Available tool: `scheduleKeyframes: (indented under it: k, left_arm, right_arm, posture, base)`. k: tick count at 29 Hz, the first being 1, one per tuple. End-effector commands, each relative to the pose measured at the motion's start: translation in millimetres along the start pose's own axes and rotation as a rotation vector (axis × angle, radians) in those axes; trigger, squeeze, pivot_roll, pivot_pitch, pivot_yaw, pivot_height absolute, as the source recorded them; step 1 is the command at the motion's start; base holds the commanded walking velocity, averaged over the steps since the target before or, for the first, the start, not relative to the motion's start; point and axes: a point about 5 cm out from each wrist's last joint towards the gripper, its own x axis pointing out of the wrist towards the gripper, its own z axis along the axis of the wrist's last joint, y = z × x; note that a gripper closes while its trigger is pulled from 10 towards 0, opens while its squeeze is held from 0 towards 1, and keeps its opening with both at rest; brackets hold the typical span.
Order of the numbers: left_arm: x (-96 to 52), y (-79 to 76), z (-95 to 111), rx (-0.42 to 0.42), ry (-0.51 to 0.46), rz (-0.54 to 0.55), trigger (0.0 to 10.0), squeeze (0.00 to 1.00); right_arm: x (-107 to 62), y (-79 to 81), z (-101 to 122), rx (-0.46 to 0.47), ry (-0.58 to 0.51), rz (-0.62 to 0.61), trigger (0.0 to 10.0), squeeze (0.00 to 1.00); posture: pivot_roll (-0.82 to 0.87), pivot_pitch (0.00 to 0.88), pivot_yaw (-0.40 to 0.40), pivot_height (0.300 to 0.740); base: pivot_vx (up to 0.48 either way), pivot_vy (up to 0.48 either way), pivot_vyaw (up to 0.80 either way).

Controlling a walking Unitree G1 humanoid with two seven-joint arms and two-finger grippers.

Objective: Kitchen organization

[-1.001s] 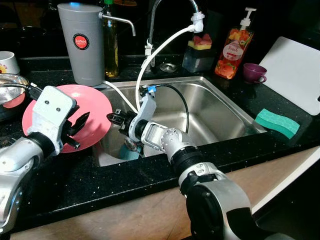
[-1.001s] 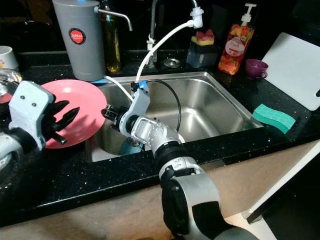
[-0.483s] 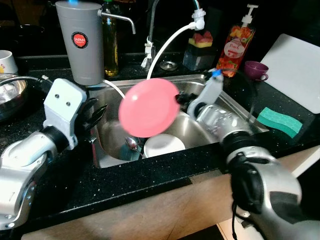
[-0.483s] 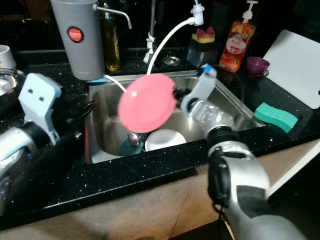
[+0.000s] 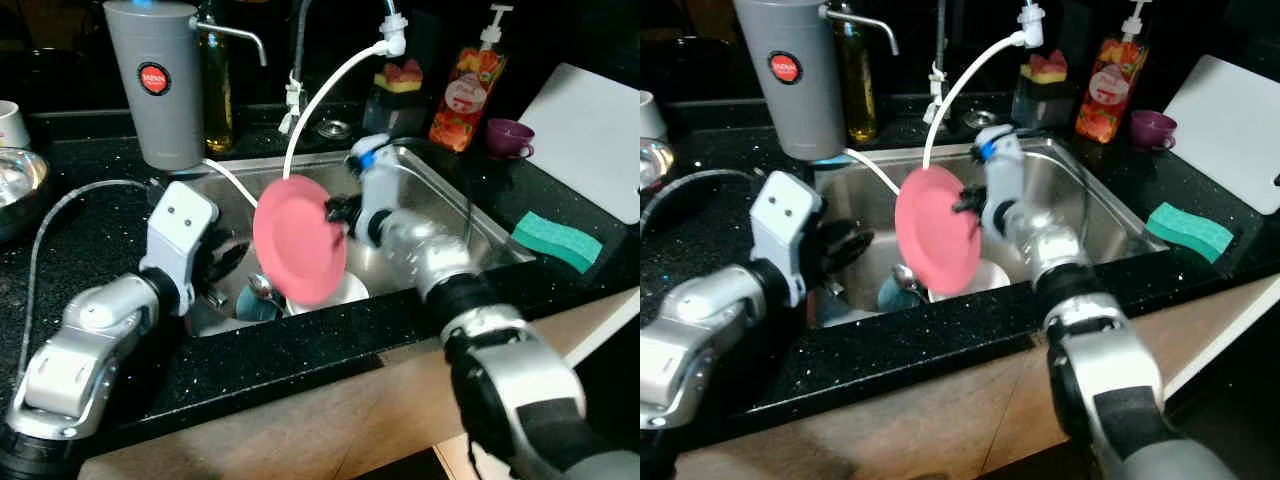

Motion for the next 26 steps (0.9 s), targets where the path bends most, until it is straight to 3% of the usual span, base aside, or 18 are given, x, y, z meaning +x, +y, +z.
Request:
scheduleKeyframes:
  k: [1,5,6,7,8,9,10,14,15,16,17,18,20,21,24,26]
  left_arm:
    - [4.4,-3.6,-1,-0.006,0.014,-0.022,10.0,0.00]
    - [5.5,-2.5,-2,-0.008,0.025,-0.013,10.0,0.00]
    - [5.1,-1.1,-2,-0.005,0.028,-0.003,10.0,0.00]
    - [4.7,1.0,-2,-0.004,0.031,0.009,10.0,0.00]
    - [4.7,1.0,-2,-0.004,0.031,0.009,10.0,0.00]
    - [4.2,2.9,-2,-0.002,0.033,0.019,10.0,0.00]
    - [4.1,5.2,-2,-0.003,0.039,0.034,10.0,0.00]
    - [4.0,9.1,-1,0.002,0.039,0.063,10.0,0.00]
    - [3.8,10.9,0,0.007,0.039,0.078,10.0,0.00]
    - [3.3,13.4,1,0.019,0.038,0.097,10.0,0.00]
    - [2.6,17.6,3,0.041,0.040,0.129,10.0,0.00]
    - [-1.7,40.7,7,0.106,0.059,0.280,10.0,0.95]
    - [-1.7,40.7,7,0.106,0.059,0.280,10.0,0.95]
    - [-5.5,54.1,9,0.139,0.072,0.358,10.0,1.00]
    - [-18.4,87.0,12,0.294,0.129,0.489,10.0,1.00]
    - [-22.5,96.1,11,0.340,0.153,0.512,10.0,1.00]
  right_arm:
    - [-0.9,-0.2,3,-0.020,0.000,0.007,10.0,0.00]
    - [-0.4,5.7,-3,-0.007,0.007,0.030,10.0,0.06]
    - [-0.7,6.4,-4,-0.004,0.007,0.034,10.0,0.17]
    - [-1.3,6.7,-4,0.001,0.004,0.036,10.0,0.68]
    - [-1.3,6.7,-4,0.001,0.004,0.036,10.0,0.68]
    - [-1.7,6.6,-4,0.010,0.001,0.037,10.0,0.95]
    - [-2.2,6.3,-4,0.016,-0.002,0.036,10.0,1.00]
    - [-2.3,6.4,-3,0.007,-0.009,0.027,10.0,1.00]
    - [-2.1,6.6,-1,0.000,-0.016,0.022,10.0,0.73]
    - [-1.9,7.0,1,0.000,-0.028,0.017,10.0,0.00]
    - [-1.8,7.3,4,0.005,-0.043,0.013,10.0,0.00]
    - [-1.6,9.6,15,0.041,-0.101,0.024,10.0,0.00]
    - [-1.6,9.6,15,0.041,-0.101,0.024,10.0,0.00]
    - [-1.5,11.8,20,0.063,-0.126,0.038,10.0,0.00]
    - [-2.1,23.6,31,0.126,-0.186,0.103,10.0,0.00]
    - [-2.5,28.3,34,0.146,-0.200,0.125,10.0,0.00]
  posture:
    - [0.01,0.050,-0.049,0.740]
    - [0.01,0.047,-0.045,0.740]
    - [0.01,0.047,-0.045,0.740]
    - [0.01,0.042,-0.042,0.740]
    - [0.01,0.042,-0.042,0.740]
    - [0.01,0.042,-0.042,0.740]
    - [0.01,0.038,-0.044,0.740]
    - [0.01,0.035,-0.047,0.740]
    - [0.02,0.036,-0.047,0.740]
    - [0.02,0.036,-0.047,0.740]
    - [0.02,0.037,-0.048,0.740]
    - [0.02,0.041,-0.048,0.740]
    - [0.02,0.041,-0.048,0.740]
    - [0.02,0.042,-0.049,0.740]
    - [0.02,0.044,-0.050,0.740]
    - [0.02,0.044,-0.050,0.740]
  base:
    - [0.000,0.000,0.00]
    - [0.000,0.000,0.00]
    - [0.000,0.000,0.00]
    - [0.000,0.000,0.00]
    - [0.000,0.000,0.00]
    - [0.000,0.000,0.00]
    - [0.000,0.000,0.00]
    - [0.000,0.000,0.00]
    - [0.000,0.000,0.00]
    - [0.000,0.000,0.00]
    - [0.000,0.000,0.00]
    - [0.000,0.000,0.00]
    - [0.000,0.000,0.00]
    - [0.000,0.000,0.00]
    - [0.000,0.000,0.00]
    - [0.000,0.000,0.00]
